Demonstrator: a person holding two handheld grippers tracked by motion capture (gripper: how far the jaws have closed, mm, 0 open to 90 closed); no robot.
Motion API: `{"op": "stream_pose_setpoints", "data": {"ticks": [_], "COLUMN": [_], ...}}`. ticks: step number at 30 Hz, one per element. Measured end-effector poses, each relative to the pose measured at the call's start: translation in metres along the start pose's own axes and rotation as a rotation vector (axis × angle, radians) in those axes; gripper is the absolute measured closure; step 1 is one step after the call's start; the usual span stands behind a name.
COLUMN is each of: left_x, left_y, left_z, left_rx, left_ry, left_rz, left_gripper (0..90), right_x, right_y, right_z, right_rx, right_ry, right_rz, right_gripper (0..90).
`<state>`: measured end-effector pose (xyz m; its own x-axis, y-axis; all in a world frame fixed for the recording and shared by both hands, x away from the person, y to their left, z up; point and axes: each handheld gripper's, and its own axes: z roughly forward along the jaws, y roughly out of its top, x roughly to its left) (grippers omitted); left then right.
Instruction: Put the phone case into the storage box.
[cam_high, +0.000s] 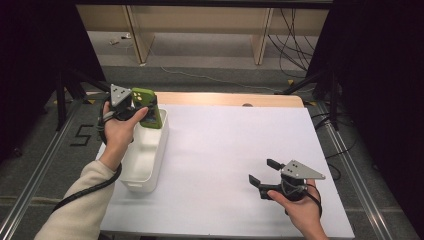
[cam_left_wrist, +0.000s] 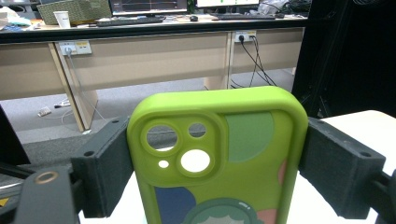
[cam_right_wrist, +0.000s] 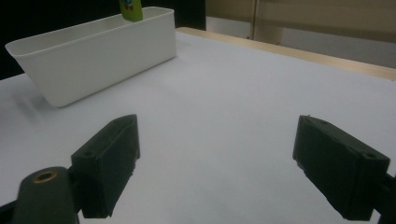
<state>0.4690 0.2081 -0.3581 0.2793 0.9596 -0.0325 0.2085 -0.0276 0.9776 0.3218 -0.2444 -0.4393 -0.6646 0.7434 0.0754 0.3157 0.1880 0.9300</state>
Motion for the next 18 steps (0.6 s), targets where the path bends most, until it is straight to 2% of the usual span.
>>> {"op": "stream_pose_setpoints", "data": {"ticks": [18], "left_x": [0.0013], "left_y": [-0.0007], "left_z": [0.0049], "left_rx": [-0.004], "left_ry": [0.005], "left_rz": [0.008], "left_gripper": [15.6], "right_x": [-0.0001], "right_y": [0.0001], "right_z": [-0.0001], "right_rx": [0.001], "right_ry": [0.0], "right_rz": [-0.001], "right_gripper": [15.9]}}
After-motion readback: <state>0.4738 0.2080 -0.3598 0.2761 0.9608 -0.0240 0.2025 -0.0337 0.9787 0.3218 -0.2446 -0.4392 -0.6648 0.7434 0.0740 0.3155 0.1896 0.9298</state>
